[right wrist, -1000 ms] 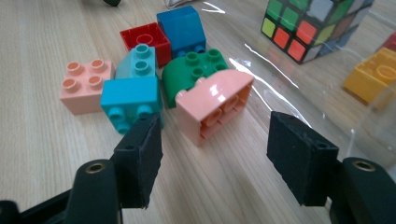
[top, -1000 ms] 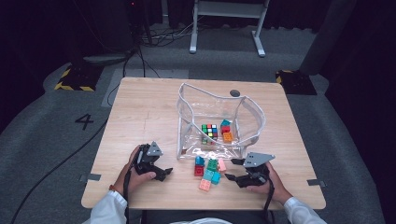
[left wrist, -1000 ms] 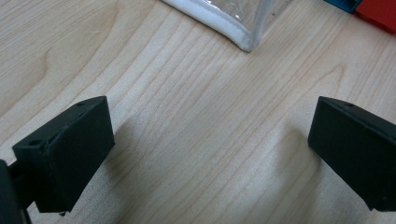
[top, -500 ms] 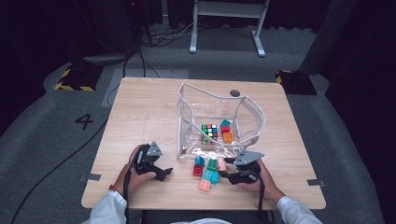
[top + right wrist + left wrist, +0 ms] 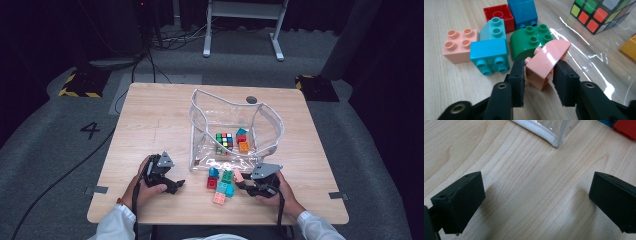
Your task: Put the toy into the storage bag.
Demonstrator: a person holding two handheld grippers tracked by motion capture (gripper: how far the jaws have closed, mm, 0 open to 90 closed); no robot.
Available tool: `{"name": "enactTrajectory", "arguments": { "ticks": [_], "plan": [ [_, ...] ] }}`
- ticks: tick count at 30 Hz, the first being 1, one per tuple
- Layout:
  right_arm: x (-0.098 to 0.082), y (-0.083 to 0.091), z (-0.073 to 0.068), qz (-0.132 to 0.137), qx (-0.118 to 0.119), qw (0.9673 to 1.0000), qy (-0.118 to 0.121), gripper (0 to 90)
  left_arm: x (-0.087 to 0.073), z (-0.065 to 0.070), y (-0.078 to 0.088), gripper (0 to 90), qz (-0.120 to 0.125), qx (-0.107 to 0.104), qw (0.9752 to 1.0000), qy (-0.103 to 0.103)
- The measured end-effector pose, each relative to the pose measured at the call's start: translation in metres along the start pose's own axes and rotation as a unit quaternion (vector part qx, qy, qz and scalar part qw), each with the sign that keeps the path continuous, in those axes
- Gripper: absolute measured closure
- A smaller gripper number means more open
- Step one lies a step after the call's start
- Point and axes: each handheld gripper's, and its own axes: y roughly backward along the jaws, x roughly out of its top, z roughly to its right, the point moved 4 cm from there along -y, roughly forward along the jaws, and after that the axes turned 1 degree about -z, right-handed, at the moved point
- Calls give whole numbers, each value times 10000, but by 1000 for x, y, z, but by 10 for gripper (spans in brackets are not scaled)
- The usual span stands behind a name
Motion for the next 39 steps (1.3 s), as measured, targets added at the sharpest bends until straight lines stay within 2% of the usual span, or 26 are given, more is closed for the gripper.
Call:
{"name": "enactTrajectory", "arguments": {
  "ticks": [2, 5, 8, 11, 12, 15, 16, 17, 23, 27, 29, 36, 39],
  "plan": [
    [-2, 3, -1, -73, -60, 9999, -77, 648, 0, 0, 0, 4, 6, -2, 10000, -3],
    [-5, 6, 0, -78, -114, 9999, -46, 673, 0, 0, 0, 5, 8, 2, 10000, -6],
    [-9, 10, 3, -42, -114, 9998, -177, 673, 0, 0, 0, 4, 8, -1, 10000, -1],
    [-10, 11, 6, 9, -127, 9999, -83, 675, 0, 0, 0, 4, 9, 0, 10000, -3],
    [-10, 12, 4, -61, -117, 9998, -176, 675, 0, 0, 0, 4, 9, -1, 10000, -2],
    [-11, 12, 4, -44, -91, 9999, -130, 677, 0, 0, 0, 4, 9, 1, 10000, -4],
    [-10, 12, 5, 12, -96, 10000, -5, 678, 0, 0, 0, 4, 9, 1, 10000, -3],
    [-11, 13, 4, -42, -98, 9999, -92, 678, 0, 0, 0, 4, 7, 2, 10000, -8],
    [-16, 20, 9, 91, -49, 9999, 26, 679, 0, 0, 0, 5, -1, 3, 10000, -20],
    [-21, 29, 13, 134, -39, 9999, 35, 679, 0, 0, 0, 4, 7, 1, 10000, -8],
    [-23, 35, 14, 173, -22, 9998, -41, 679, 0, 0, 0, 4, 10, 2, 10000, -4],
    [-31, 58, 22, 257, -145, 9996, -38, 679, 0, 0, 0, 4, 8, 8, 10000, -8],
    [-37, 71, 25, 298, -204, 9993, -119, 679, 0, 0, 0, 4, 1, 8, 10000, -19]
  ]
}}
